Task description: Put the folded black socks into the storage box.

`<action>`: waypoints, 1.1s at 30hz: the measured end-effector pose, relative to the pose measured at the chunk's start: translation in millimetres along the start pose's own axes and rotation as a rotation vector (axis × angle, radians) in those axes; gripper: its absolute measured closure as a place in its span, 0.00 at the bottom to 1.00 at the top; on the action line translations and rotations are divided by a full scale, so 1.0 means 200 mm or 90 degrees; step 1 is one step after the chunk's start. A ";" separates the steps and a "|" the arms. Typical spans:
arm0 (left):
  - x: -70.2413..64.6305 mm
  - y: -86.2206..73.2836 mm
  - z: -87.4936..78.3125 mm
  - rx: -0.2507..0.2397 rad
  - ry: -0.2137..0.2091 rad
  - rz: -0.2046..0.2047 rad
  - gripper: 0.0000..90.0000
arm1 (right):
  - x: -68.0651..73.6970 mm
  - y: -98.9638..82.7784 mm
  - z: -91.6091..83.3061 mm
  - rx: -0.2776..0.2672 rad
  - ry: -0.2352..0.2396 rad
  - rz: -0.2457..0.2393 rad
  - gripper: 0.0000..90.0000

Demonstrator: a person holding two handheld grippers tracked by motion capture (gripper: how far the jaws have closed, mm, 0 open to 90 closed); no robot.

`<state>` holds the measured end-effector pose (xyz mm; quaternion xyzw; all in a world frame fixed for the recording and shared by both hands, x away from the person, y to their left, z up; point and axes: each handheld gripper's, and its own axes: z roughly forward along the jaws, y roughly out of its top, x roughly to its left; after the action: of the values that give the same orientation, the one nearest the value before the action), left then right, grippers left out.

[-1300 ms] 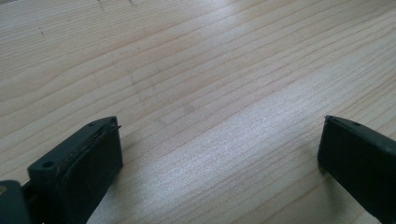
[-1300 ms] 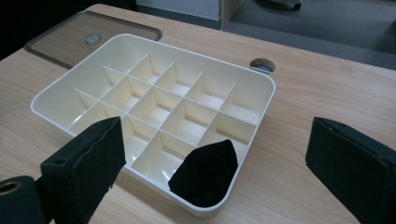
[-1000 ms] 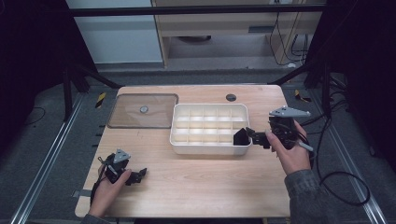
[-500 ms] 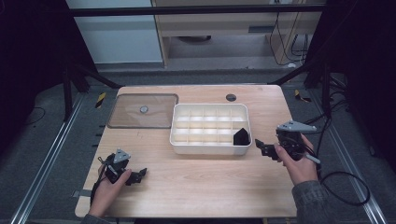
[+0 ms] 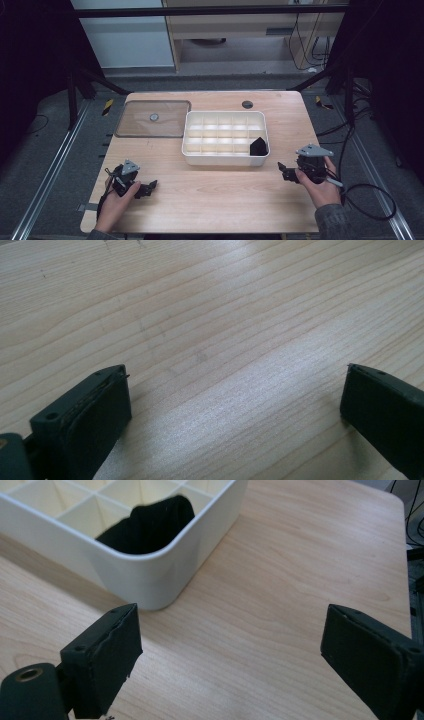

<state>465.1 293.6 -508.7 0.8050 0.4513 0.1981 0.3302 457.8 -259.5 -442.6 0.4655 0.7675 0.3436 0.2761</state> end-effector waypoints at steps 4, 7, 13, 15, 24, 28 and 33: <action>0.00 0.00 0.00 0.000 0.000 0.000 0.00 | 0.02 -0.04 0.04 0.010 0.008 0.000 0.11; 0.00 0.00 0.00 0.000 0.000 0.000 0.00 | 0.03 -0.07 0.07 0.017 0.012 0.007 0.11; 0.00 0.00 0.00 0.000 0.000 0.000 0.00 | 0.04 -0.14 0.11 0.031 0.020 0.015 0.11; 0.00 0.00 0.00 0.000 0.000 0.000 0.00 | 0.04 -0.16 0.12 0.035 0.023 0.018 0.11; 0.00 0.00 0.00 0.000 0.000 0.000 0.00 | 0.06 -0.20 0.15 0.039 0.028 0.022 0.11; 0.00 0.00 0.00 0.000 0.000 0.000 0.00 | 0.08 -0.22 0.17 0.039 0.028 0.031 0.11; 0.00 0.00 0.00 0.000 0.000 0.000 0.00 | 0.08 -0.23 0.20 0.036 0.023 0.036 0.11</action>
<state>464.9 293.4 -508.7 0.8050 0.4514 0.1981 0.3302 457.0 -248.4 -505.4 0.4886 0.7683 0.3376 0.2389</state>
